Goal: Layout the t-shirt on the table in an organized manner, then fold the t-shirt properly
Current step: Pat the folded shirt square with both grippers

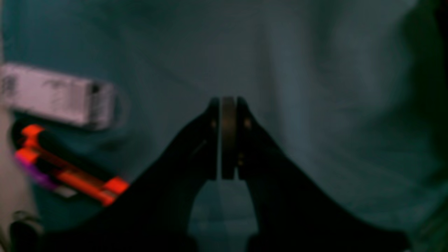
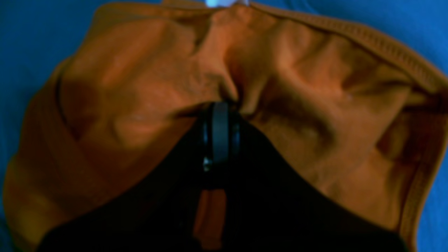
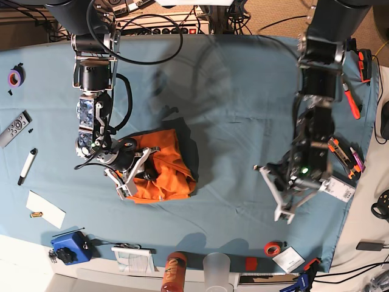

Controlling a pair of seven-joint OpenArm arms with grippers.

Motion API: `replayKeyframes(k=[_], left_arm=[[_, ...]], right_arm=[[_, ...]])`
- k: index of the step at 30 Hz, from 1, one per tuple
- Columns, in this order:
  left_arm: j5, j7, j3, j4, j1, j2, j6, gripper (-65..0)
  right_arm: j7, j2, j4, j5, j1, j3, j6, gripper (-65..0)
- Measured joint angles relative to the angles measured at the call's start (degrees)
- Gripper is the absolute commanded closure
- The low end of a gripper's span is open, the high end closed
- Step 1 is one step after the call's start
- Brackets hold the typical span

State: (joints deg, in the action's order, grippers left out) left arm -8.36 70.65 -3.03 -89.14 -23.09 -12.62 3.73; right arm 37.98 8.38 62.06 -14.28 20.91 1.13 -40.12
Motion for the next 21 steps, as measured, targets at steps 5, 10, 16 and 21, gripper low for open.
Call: replayKeyframes(k=[5,10,16,21], left_arm=[[-0.9,-0.9,0.1,-8.3,5.8,-4.7,0.1,0.0],[-0.7,-1.2,0.4,-15.0,13.3,-6.7,0.2,0.0],[-0.7,-1.5,6.9,-20.8,21.0,-6.7,0.2,0.0],[-0.8,-1.7,13.1,-26.0,28.2,-6.9,0.2,0.0]], right_arm=[[12.4,0.0,8.5,-5.8,-1.0,0.0,0.7,0.0],[20.5,-0.2,25.4,-8.3,-5.4,2.0,1.5,0.0],[27.7,-0.1,39.8,-11.1,-13.4,9.7,3.9,0.0],[33.1,-0.1,48.7,-19.0,-21.6,17.2,3.8,0.0]])
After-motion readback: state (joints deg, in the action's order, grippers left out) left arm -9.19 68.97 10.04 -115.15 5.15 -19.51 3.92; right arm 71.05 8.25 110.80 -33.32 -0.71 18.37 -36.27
